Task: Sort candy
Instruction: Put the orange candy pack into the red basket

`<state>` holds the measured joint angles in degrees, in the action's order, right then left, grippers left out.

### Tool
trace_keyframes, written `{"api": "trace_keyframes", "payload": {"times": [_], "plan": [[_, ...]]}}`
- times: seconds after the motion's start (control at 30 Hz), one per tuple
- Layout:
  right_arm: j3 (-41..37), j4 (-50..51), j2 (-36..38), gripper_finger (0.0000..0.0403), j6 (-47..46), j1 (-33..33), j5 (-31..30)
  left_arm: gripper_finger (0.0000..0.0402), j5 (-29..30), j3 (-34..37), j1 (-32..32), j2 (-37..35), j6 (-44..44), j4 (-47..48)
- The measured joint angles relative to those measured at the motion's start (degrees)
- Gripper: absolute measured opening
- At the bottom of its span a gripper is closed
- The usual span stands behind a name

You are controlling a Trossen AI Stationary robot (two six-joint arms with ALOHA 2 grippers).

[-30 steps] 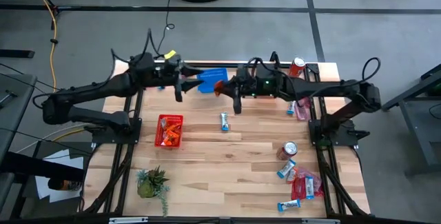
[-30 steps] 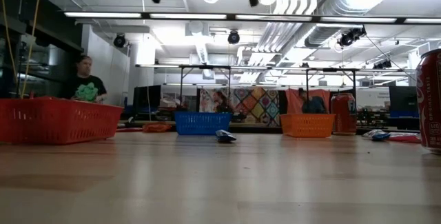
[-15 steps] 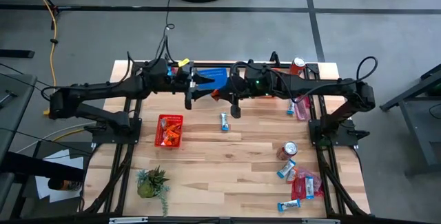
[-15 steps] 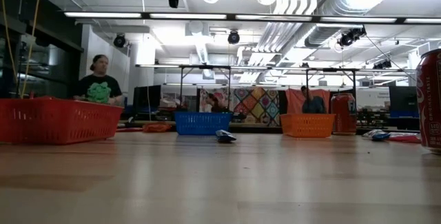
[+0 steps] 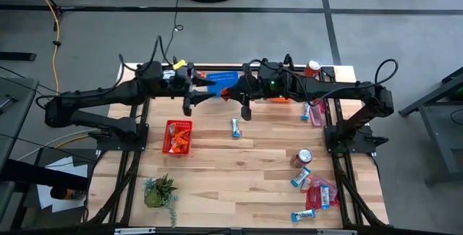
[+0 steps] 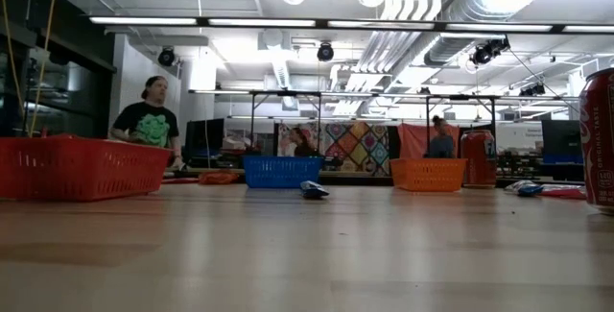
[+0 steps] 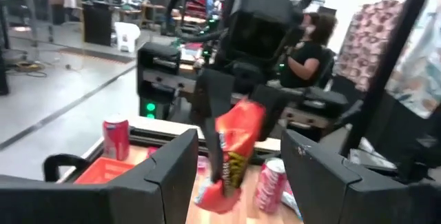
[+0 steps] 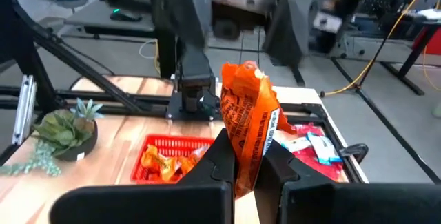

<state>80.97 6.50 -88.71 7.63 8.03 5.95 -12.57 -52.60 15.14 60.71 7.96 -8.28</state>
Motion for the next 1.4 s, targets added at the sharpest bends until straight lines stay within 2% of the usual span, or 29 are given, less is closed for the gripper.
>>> {"api": "trace_keyframes", "payload": {"times": [0.23,0.5,0.6,0.73,0.77,0.87,0.97,1.1,1.2,1.3,1.4], "plan": [[0.07,0.14,-0.59,0.0013,-0.17,0.0,0.0,0.0195,-0.98,0.0,-2.21,5.8,-0.11,-8.04],[0.07,1.23,-0.7,0.0013,-1.37,-0.02,0.0,0.0189,0.62,0.0,-3.63,8.76,-1.81,-9.66],[0.07,1.38,-0.72,0.0013,-1.29,-0.03,0.07,0.0147,1.3,0.0,-3.58,8.82,-2.51,-9.62],[0.07,1.97,-0.71,0.0024,-1.17,-0.15,-1.13,0.0035,1.52,0.0,-3.01,8.87,-2.8,-9.39],[0.07,1.97,-0.72,0.0031,-1.15,-0.15,-1.99,0.0021,1.54,0.0,-2.72,8.87,-2.57,-9.33],[0.07,2.76,-0.41,0.0067,-1.29,-0.09,-4.5,0.0016,1.65,0.0,-1.83,8.87,-2.31,-8.26],[0.0,5.33,1.04,0.0115,-1.13,-0.13,-9.04,0.0006,1.43,0.0,-0.05,7.15,-2.54,-3.36],[0.06,11.23,4.71,0.0181,1.44,0.05,-19.87,0.0004,0.93,0.04,3.58,1.91,-1.0,5.26],[0.07,17.15,6.6,0.0215,1.8,0.71,-26.59,0.0003,1.13,0.04,6.76,-3.7,0.16,15.68],[0.07,22.91,8.58,0.023,1.36,2.21,-28.45,0.0001,4.37,0.0,8.33,-7.88,1.83,29.83],[0.06,28.31,9.17,0.0232,-1.3,4.02,-28.47,0.0001,7.77,0.6,7.09,-10.63,4.22,42.8]]}}
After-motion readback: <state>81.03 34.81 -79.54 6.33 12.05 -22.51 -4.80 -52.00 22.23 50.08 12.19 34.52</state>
